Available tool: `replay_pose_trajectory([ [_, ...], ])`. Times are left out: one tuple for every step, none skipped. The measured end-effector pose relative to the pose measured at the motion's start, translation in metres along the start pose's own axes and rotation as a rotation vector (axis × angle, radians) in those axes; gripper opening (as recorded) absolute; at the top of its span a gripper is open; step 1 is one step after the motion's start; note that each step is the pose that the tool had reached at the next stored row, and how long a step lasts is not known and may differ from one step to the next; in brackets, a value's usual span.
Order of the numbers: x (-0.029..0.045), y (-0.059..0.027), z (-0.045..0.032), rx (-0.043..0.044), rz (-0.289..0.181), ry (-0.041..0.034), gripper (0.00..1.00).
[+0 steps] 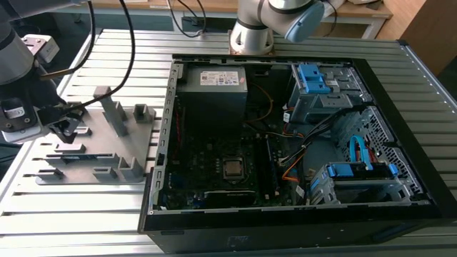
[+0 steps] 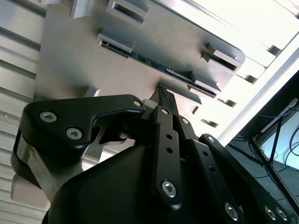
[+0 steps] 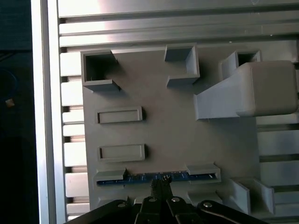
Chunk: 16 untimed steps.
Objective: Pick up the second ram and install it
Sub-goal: 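Reach for the second ram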
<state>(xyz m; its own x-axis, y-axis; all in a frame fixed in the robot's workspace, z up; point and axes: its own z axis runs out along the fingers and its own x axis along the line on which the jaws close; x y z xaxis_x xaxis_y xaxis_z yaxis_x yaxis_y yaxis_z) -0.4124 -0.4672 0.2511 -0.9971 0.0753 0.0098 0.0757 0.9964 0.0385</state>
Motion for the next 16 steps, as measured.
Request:
replay_pose_trajectory([
  [0.0,-0.0001,0.0015,0.0001,0.0,0.0001,0.1],
  [0.0,-0.0001,0.0031,0.0001,0.0,0.0,0.1],
  [0.0001,-0.0002,0.0046,0.0,0.0,0.0,0.1],
  [0.0001,-0.0002,0.0061,0.0,0.0,0.0,0.1],
  [0.0002,-0.0003,0.0074,0.0,0.0,0.0,0.1],
  [0.0002,-0.0004,0.0086,0.0,0.0,0.0,0.1],
  [0.0003,-0.0004,0.0097,0.0,0.0,0.0,0.1],
  [0.0004,-0.0005,0.0109,0.0,0.0,0.0,0.1],
  [0.0005,-0.0005,0.0122,0.0,0.0,-0.0001,0.1],
  [0.0005,-0.0006,0.0135,0.0,0.0,0.0,0.1],
  [0.0007,-0.0006,0.0148,0.0,0.0,0.0,0.1],
  [0.0008,-0.0007,0.0159,0.0,0.0,0.0,0.1],
  [0.0009,-0.0008,0.017,0.0,0.0,0.0,0.1],
  [0.001,-0.0008,0.0181,0.0,0.0,0.0,0.1],
  [0.0011,-0.0008,0.0192,0.0,0.0,0.0,0.1],
  [0.0012,-0.0009,0.0203,0.0,0.0,0.0,0.1],
])
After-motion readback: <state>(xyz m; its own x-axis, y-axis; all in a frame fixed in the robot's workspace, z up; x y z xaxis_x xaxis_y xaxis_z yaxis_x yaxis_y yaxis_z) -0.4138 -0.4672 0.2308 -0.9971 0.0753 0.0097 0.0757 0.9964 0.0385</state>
